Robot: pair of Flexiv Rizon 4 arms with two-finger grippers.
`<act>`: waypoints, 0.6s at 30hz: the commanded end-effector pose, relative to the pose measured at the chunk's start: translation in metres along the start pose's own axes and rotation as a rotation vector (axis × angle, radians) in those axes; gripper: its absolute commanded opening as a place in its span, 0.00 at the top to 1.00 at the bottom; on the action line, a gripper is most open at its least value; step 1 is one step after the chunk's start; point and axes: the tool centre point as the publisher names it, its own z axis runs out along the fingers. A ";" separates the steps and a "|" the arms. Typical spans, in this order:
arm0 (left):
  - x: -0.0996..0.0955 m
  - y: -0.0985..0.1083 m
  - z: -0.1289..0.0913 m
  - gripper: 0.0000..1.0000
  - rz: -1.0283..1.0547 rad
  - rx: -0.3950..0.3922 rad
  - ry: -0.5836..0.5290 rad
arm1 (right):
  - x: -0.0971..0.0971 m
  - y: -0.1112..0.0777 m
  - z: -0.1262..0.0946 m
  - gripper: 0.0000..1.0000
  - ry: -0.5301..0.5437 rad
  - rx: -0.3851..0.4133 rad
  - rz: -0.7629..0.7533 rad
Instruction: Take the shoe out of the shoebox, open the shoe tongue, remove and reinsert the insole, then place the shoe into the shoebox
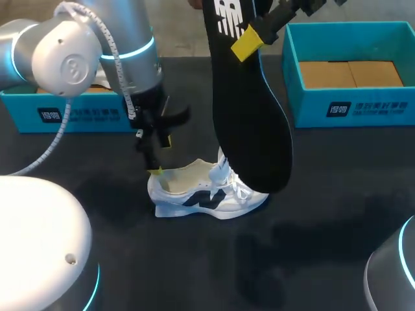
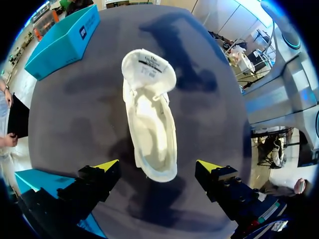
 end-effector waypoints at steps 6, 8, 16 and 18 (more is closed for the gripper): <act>-0.022 -0.037 0.018 0.00 -0.005 0.006 -0.028 | 0.000 0.002 0.001 1.00 -0.001 0.003 0.002; -0.027 -0.042 0.025 0.00 -0.017 0.003 -0.046 | 0.000 0.002 0.001 1.00 -0.001 0.003 0.002; -0.046 -0.057 0.053 0.00 -0.054 0.034 -0.064 | 0.000 0.002 0.001 1.00 -0.001 0.003 0.002; -0.051 -0.059 0.062 0.00 -0.062 0.035 -0.069 | 0.000 0.002 0.001 1.00 -0.001 0.003 0.002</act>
